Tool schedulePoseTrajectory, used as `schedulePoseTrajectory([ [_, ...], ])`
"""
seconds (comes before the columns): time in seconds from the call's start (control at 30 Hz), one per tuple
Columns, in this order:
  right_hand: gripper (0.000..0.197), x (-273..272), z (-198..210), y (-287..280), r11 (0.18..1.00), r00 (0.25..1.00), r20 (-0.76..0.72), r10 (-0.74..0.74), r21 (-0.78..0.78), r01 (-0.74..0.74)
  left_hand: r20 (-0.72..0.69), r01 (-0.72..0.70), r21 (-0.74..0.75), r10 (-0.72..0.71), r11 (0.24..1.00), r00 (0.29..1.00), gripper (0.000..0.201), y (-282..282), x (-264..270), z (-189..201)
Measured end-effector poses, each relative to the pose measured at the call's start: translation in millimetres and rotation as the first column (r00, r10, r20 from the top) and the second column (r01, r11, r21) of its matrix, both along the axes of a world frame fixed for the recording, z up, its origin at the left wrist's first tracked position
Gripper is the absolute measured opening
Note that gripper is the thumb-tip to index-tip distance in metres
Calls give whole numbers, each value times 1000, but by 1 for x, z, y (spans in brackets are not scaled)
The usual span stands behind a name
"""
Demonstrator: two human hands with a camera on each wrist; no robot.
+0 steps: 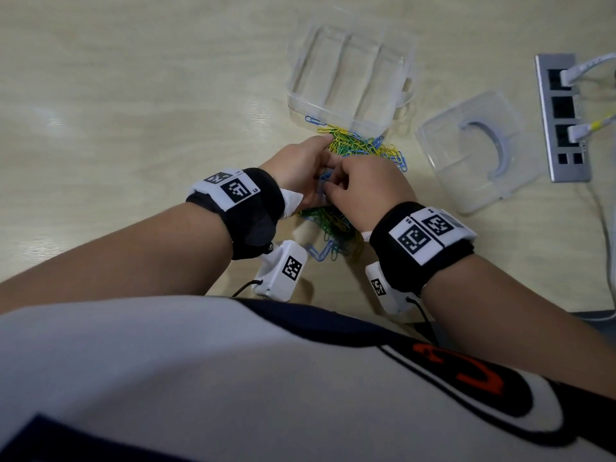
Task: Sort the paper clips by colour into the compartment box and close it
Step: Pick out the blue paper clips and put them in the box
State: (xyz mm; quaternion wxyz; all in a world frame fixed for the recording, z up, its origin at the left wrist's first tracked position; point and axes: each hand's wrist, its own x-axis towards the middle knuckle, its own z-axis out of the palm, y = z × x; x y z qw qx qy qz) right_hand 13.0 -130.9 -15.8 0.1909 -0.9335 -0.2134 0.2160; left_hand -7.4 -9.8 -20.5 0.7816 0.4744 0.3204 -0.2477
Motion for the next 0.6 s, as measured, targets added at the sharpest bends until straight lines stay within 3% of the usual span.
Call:
schedulePoseTrajectory([
  [0.1,16,-1,1,3,1000,1000,-3,17,-8,-17,12,-18,-9,18,1000,1000,47,-1,-1,1],
  [0.27,11,4,9,-7,993,999,-41,-32,109,36,14,23,2,-23,1000,1000,40,2,-1,5],
  [0.47,8,14,9,-21,966,994,-74,-85,238,100,-6,152,147,-153,977,988,18,1,1,4],
  [0.6,16,11,5,-22,937,992,-105,-64,335,96,77,113,166,-127,980,989,21,5,-1,-1],
])
